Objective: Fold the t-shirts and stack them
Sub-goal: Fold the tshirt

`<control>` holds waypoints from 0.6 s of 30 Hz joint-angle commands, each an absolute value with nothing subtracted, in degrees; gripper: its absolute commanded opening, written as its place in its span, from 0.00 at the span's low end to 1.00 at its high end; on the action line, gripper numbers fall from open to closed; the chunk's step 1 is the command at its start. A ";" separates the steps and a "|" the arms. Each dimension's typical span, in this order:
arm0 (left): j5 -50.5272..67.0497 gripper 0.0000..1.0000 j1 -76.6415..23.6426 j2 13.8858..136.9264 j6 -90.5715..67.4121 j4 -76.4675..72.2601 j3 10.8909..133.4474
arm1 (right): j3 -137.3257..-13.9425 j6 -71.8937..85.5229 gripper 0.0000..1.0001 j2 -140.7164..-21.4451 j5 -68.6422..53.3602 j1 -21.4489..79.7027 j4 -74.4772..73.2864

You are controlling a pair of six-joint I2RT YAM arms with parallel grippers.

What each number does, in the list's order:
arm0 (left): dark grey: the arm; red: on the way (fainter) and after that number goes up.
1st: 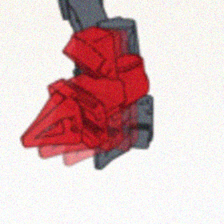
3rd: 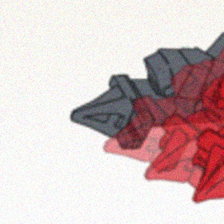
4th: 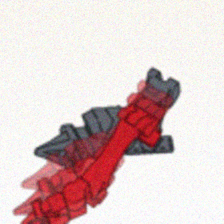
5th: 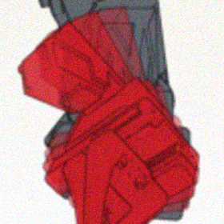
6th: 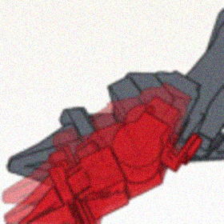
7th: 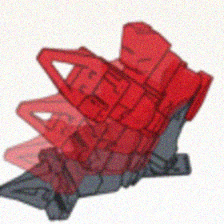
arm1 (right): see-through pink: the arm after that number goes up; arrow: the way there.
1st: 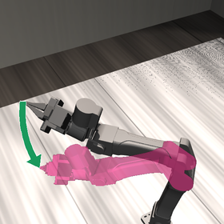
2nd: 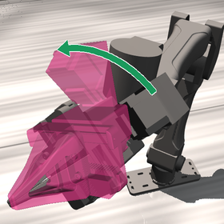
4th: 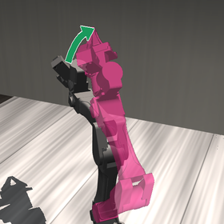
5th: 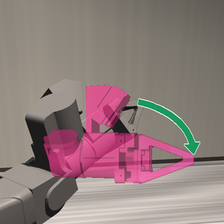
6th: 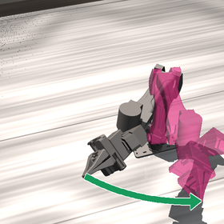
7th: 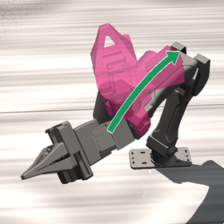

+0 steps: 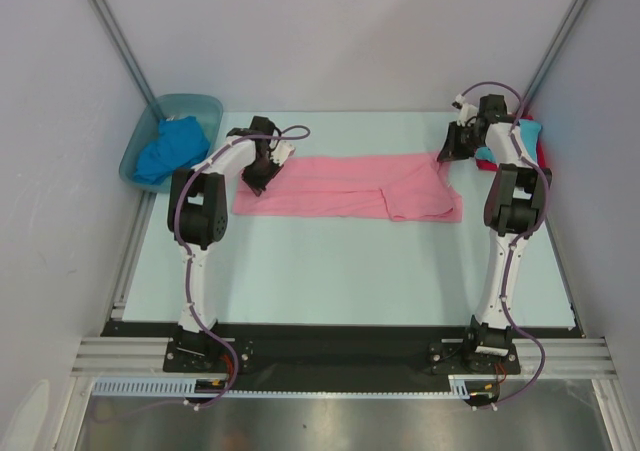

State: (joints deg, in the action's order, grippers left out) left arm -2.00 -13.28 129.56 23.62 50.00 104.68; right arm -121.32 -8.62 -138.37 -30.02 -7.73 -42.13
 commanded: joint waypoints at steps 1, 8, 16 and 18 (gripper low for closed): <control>-1.05 0.00 -13.80 131.31 23.99 49.39 105.38 | -122.78 -9.05 0.00 -136.67 -30.06 -7.30 -41.75; -0.97 0.00 -13.89 131.13 23.99 49.39 105.29 | -123.40 -9.75 0.00 -135.18 -29.18 -7.21 -41.75; -1.14 0.00 -14.06 131.22 24.17 49.39 105.29 | -124.80 -11.95 0.00 -132.81 -25.75 -6.94 -42.01; -1.23 0.00 -14.06 131.22 24.08 49.39 105.38 | -124.98 -12.22 0.00 -132.45 -25.05 -6.94 -42.01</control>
State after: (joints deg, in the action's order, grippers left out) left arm -2.31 -13.39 129.56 23.64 50.00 104.68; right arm -121.58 -10.57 -138.04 -26.94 -7.29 -42.22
